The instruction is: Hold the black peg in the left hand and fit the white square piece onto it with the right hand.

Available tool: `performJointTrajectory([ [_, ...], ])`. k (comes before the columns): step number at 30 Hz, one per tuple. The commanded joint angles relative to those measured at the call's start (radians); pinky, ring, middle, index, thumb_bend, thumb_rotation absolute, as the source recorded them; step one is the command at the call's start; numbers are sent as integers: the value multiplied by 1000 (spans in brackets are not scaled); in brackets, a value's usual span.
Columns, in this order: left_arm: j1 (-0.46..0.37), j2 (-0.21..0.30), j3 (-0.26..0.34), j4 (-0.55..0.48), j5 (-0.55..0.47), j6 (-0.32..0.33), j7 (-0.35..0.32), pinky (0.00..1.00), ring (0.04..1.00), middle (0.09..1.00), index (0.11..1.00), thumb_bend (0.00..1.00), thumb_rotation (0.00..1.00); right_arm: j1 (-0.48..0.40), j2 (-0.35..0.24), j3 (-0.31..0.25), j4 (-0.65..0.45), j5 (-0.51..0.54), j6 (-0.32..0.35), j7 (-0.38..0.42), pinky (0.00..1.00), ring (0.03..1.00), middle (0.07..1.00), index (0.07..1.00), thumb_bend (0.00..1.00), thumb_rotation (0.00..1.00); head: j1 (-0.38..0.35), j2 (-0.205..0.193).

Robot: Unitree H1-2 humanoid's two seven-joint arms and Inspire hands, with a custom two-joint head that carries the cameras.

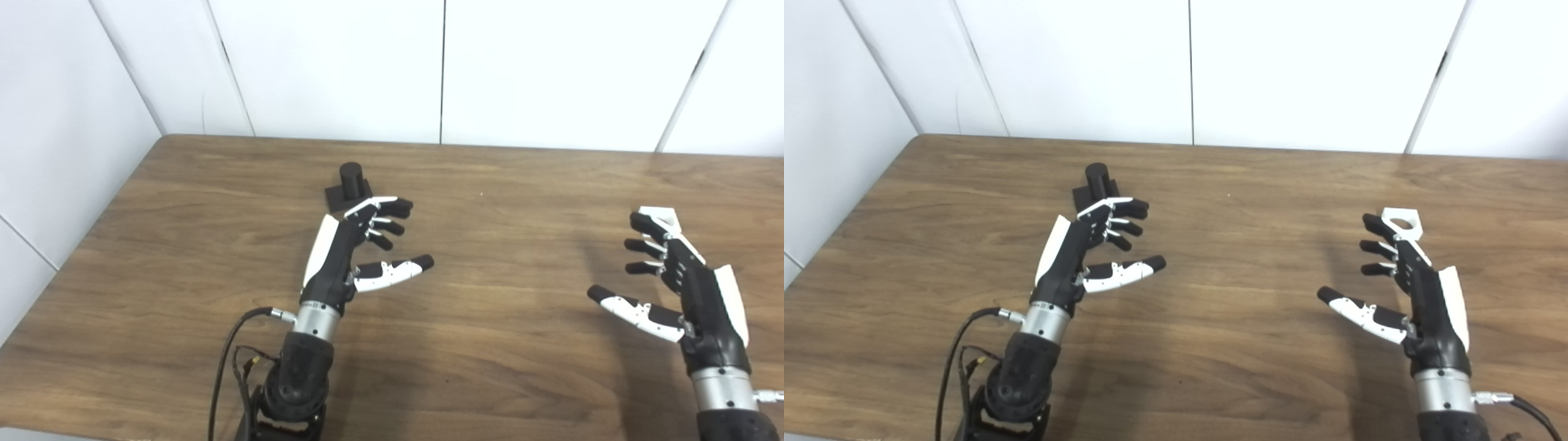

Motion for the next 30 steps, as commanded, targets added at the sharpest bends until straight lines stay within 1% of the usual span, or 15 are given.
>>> performJointTrajectory([
  [1,-47,36,13,-50,30,3,-2,556,680,729,682,787,188,-28,2,-2,-32,1,-20,-6,622,762,838,813,623,73,-1,1],
  [3,-57,54,18,-50,44,8,-3,560,695,732,686,783,207,-27,7,-1,-31,0,-24,-10,614,760,835,809,628,59,-1,-2],
  [5,-66,75,19,-50,97,26,6,596,718,747,685,769,231,-24,10,2,-33,-2,-23,-10,609,763,836,810,628,38,-2,-5],
  [8,-77,93,26,-47,163,50,24,630,748,781,669,753,213,-21,13,2,-36,1,-20,-8,609,768,833,813,626,37,-3,-4],
  [10,-88,104,34,-41,182,62,30,651,773,804,674,743,212,-20,10,0,-30,5,-31,-9,613,770,833,812,624,25,-2,-4],
  [14,-117,126,47,-18,214,77,35,652,803,838,691,737,256,-21,6,-5,-25,8,-38,-9,615,768,836,810,624,22,0,-4],
  [21,-191,178,56,18,265,116,26,682,828,857,703,758,298,-15,15,-3,-48,3,-10,-7,614,766,840,815,618,1,2,-3],
  [24,-217,198,54,28,282,131,20,706,844,859,705,765,318,-14,14,-4,-43,13,-19,-7,620,768,841,815,618,0,1,0],
  [27,-252,219,51,47,308,152,14,754,890,870,706,775,328,-16,10,-5,-38,11,-29,-9,628,763,836,810,624,0,1,1],
  [30,-283,242,43,83,337,149,20,794,910,877,702,781,344,-15,8,-5,-40,16,-30,-6,622,764,837,809,619,0,1,2],
])
